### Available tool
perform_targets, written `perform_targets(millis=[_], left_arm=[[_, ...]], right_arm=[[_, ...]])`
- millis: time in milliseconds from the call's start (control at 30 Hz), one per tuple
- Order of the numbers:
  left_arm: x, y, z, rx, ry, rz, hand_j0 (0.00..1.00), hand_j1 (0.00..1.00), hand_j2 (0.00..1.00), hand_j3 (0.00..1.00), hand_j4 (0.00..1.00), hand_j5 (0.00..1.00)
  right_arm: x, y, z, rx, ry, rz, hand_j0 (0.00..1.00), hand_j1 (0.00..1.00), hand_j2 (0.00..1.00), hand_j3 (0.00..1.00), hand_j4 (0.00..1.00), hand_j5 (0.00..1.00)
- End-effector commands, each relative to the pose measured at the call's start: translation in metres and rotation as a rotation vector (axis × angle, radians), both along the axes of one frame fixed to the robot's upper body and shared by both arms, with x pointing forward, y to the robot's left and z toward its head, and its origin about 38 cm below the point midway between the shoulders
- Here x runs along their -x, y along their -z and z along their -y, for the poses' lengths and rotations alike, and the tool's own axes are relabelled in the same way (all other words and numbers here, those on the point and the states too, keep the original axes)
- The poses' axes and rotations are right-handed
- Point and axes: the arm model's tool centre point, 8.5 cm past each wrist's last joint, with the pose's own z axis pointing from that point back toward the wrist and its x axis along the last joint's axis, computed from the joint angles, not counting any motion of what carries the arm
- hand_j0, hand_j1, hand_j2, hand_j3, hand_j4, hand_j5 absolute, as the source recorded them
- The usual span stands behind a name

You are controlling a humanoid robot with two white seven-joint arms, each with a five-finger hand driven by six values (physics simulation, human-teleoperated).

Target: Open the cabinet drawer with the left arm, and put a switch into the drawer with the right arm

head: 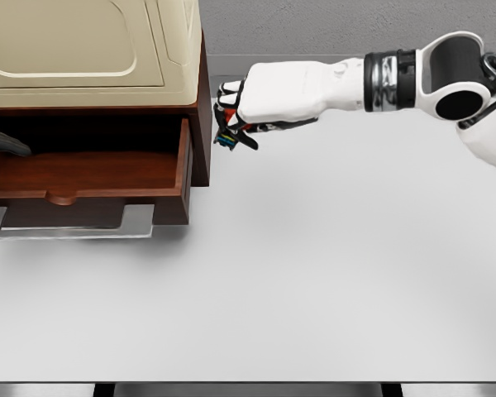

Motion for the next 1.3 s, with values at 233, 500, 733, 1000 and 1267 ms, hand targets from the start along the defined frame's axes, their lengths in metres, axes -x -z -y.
perform_targets(millis=[233, 500, 733, 1000, 1267], left_arm=[[-0.001, -0.001, -0.004, 0.005, -0.016, 0.0, 1.0, 1.0, 1.0, 1.0, 1.0, 1.0], [-0.001, -0.001, -0.004, 0.005, -0.016, 0.0, 1.0, 1.0, 1.0, 1.0, 1.0, 1.0], [-0.001, -0.001, -0.004, 0.004, -0.016, 0.0, 1.0, 1.0, 1.0, 1.0, 1.0, 1.0], [-0.001, -0.001, -0.004, -0.001, -0.016, 0.0, 1.0, 1.0, 1.0, 1.0, 1.0, 1.0], [-0.001, 0.0, -0.003, -0.002, -0.013, 0.0, 1.0, 1.0, 1.0, 1.0, 1.0, 1.0]], right_arm=[[0.012, -0.024, -0.035, -0.029, -0.102, 0.005, 0.19, 0.19, 0.19, 0.19, 0.19, 0.19], [0.032, -0.038, -0.093, 0.004, -0.238, 0.042, 0.19, 0.19, 0.19, 0.19, 0.19, 0.19], [0.016, -0.023, -0.155, 0.068, -0.252, -0.015, 0.19, 0.19, 0.19, 0.19, 0.19, 0.19], [-0.009, -0.007, -0.168, 0.118, -0.178, -0.06, 0.29, 0.29, 0.29, 0.29, 0.29, 0.29], [-0.007, -0.022, -0.182, 0.11, -0.184, -0.009, 1.0, 1.0, 1.0, 1.0, 1.0, 1.0]])
